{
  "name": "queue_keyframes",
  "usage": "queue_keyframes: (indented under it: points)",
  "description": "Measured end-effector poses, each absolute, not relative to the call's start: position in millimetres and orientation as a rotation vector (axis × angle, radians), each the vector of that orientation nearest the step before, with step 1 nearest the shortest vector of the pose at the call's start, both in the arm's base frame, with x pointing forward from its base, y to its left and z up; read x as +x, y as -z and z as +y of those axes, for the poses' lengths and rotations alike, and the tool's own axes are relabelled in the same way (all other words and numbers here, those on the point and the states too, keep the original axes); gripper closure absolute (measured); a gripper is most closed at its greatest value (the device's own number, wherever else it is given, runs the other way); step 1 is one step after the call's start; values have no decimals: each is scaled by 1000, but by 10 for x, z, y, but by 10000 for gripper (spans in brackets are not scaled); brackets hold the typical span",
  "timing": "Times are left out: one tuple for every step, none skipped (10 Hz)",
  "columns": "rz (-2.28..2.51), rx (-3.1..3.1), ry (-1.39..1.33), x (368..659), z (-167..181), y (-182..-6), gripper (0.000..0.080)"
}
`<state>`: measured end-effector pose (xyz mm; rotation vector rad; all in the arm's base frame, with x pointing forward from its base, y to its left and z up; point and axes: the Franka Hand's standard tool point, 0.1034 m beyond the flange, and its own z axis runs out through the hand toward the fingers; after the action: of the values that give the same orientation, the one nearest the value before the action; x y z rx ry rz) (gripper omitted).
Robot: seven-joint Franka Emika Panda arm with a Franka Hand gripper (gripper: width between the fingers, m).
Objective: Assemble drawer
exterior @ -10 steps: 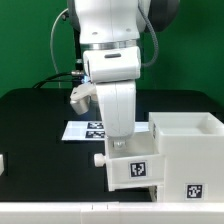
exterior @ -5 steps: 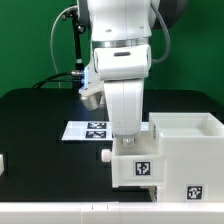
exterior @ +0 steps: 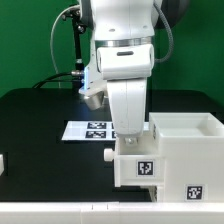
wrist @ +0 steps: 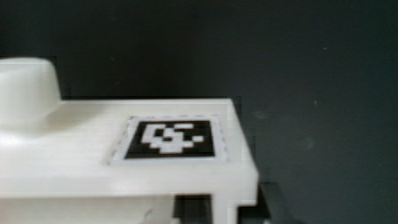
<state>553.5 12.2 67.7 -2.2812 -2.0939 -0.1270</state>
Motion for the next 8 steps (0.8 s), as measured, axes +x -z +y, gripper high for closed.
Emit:
queue_keyframes:
  points:
    - [-2092, -2282, 126, 5535, 116, -677, 761]
    - [-2092, -2282, 126, 5536, 116, -675, 761]
    - [-2094, -2277, 114, 5534, 97, -695, 669]
    - [-2095, -2283, 80, 5541, 25, -837, 516]
    - [-2098, -2293, 67, 5555, -15, -962, 377]
    - [-2095, -2294, 47, 5553, -69, -1032, 223]
    - [-2107, -2286, 39, 5570, -152, -1079, 223]
    - [-2124, -2278, 41, 5596, -281, -1100, 164]
